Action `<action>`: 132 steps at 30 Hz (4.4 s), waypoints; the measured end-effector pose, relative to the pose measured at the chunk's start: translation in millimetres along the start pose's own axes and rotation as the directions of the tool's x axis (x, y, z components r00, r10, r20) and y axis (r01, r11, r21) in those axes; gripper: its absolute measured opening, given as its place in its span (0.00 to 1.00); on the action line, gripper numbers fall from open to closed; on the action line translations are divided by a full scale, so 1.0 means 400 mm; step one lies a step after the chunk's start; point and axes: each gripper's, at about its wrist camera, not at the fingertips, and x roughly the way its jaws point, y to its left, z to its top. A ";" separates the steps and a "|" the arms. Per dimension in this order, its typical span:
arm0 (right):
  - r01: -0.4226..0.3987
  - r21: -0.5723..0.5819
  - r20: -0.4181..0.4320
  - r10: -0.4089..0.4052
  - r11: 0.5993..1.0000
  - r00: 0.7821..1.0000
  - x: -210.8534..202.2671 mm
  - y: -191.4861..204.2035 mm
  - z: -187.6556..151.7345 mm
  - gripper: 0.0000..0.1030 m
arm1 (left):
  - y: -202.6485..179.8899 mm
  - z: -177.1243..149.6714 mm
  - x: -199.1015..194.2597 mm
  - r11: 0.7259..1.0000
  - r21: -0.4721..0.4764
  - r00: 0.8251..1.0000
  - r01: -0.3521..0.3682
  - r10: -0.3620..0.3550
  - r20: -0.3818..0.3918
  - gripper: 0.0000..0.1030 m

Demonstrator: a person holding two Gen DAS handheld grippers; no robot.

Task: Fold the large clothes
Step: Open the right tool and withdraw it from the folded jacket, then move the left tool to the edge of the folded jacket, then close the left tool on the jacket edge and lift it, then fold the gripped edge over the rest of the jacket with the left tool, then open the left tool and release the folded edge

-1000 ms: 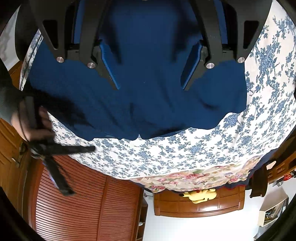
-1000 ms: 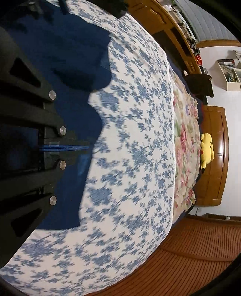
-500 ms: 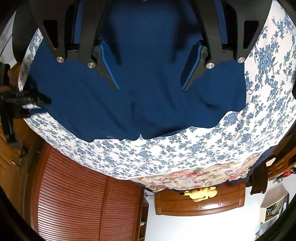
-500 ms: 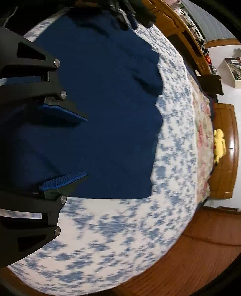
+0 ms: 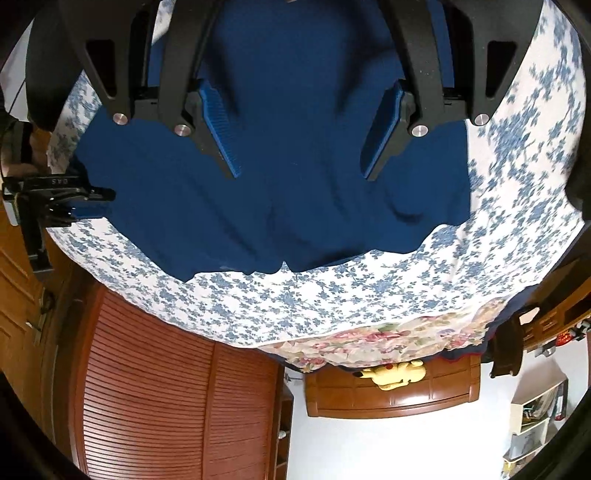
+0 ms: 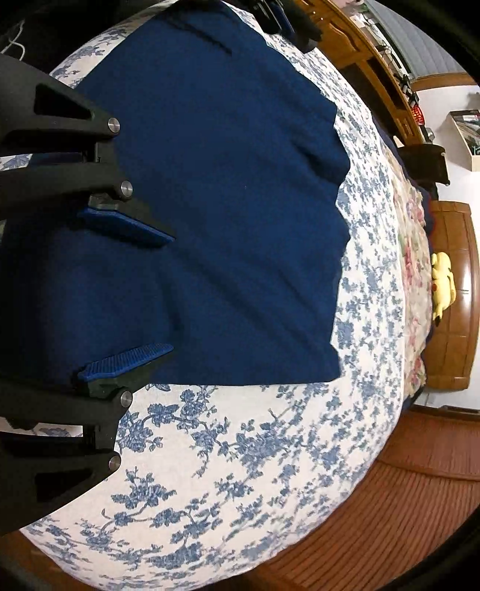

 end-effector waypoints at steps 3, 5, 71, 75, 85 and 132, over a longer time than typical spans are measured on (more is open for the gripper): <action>0.005 -0.021 0.035 -0.004 1.000 0.999 -0.022 0.014 -0.023 0.56 | -0.001 -0.021 -0.052 1.000 -0.009 1.000 -0.026 0.026 -0.002 0.66; 0.006 -0.024 0.052 -0.005 1.000 0.999 -0.033 0.017 -0.038 0.56 | 0.000 -0.036 -0.081 0.999 -0.008 0.999 -0.051 0.051 -0.006 0.66; -0.146 -0.203 0.086 0.167 0.968 0.982 -0.015 0.082 -0.050 0.59 | -0.087 0.022 -0.217 0.989 -0.017 0.988 -0.150 0.149 -0.027 0.11; -0.152 -0.183 0.106 0.173 0.971 0.979 -0.045 0.044 -0.071 0.59 | -0.168 0.082 -0.193 0.990 0.054 0.992 -0.129 0.129 0.001 0.11; -0.145 -0.071 0.168 0.155 0.987 0.973 -0.117 -0.098 -0.128 0.59 | -0.407 0.195 -0.080 0.975 0.223 1.000 -0.006 0.002 0.018 0.09; -0.177 -0.051 0.300 0.184 0.983 0.936 -0.142 -0.074 -0.031 0.59 | -0.235 -0.007 -0.009 0.994 0.102 0.989 0.040 -0.024 -0.147 0.53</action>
